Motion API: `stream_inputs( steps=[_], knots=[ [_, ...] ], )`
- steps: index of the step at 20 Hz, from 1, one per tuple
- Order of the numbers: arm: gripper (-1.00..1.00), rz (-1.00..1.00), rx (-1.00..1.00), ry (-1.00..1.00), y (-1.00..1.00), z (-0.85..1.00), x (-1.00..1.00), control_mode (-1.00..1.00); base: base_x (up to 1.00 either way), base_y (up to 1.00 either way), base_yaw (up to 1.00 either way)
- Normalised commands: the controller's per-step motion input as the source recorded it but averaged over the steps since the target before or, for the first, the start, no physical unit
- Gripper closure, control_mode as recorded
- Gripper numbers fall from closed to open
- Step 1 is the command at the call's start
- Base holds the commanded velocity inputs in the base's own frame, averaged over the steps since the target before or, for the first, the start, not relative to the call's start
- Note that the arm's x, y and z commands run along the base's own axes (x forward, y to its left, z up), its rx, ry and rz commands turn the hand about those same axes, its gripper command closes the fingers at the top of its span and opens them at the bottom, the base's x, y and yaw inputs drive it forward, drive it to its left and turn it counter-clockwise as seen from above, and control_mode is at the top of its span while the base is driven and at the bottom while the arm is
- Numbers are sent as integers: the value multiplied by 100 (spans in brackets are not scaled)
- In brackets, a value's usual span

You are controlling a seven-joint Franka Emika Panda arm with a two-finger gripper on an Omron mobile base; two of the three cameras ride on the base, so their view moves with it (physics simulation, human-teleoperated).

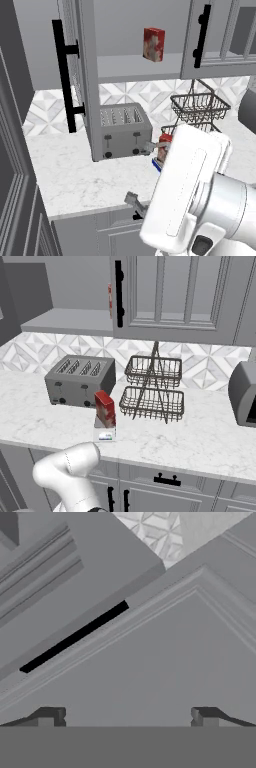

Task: Pick the cereal and place it on the digital scale for weighing, and close the cabinet.

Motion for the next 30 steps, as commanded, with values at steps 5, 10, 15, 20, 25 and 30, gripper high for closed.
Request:
stream_inputs(
  steps=[5, 10, 15, 20, 25, 30],
  knots=[
    [-100, -13, -8, -14, 15, 1, 36, -100, 0, 0, 0],
    [-100, -6, -2, -6, 24, 3, 17, -100, 0, 0, 0],
    [-100, -6, -10, -16, 49, 0, 10, -100, 0, 0, 0],
    [-100, -11, -14, -23, 61, 4, 13, -100, 0, 0, 0],
    [-100, -20, -9, -20, 18, 16, 18, -100, 0, 0, 0],
    [-100, -35, -11, -2, 0, -3, 47, -100, 0, 0, 0]
  ],
)
